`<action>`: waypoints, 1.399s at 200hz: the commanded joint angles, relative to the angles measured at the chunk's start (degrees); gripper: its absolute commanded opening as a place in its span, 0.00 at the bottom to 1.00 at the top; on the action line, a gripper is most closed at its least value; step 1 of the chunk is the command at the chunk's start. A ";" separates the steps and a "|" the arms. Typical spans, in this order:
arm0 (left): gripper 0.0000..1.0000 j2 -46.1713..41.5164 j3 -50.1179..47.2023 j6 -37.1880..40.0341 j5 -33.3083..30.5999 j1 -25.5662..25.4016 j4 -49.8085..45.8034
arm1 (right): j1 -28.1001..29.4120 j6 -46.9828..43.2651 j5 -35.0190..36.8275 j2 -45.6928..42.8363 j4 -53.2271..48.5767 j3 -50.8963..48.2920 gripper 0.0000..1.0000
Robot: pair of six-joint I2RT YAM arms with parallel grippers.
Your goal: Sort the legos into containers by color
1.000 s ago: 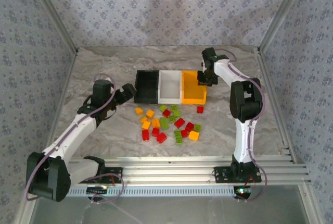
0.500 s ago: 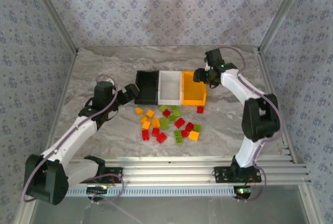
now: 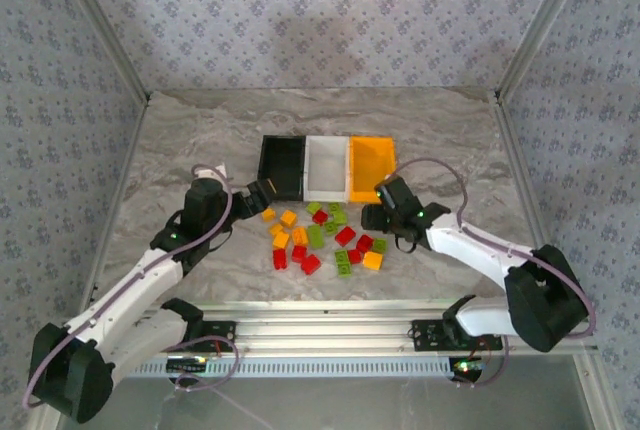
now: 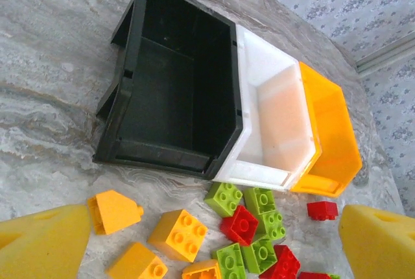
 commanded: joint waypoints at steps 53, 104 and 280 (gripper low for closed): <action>0.99 -1.23 -2.68 -1.32 0.81 -0.29 1.01 | 7.33 3.61 -0.11 5.72 -0.63 3.02 0.71; 0.99 -1.17 -2.49 -0.53 0.46 -0.29 0.33 | 9.99 4.50 2.65 8.59 -6.96 5.36 0.70; 1.00 -0.55 -0.92 -0.53 0.38 -0.19 -1.27 | 12.73 2.88 6.35 4.24 -14.13 12.26 0.35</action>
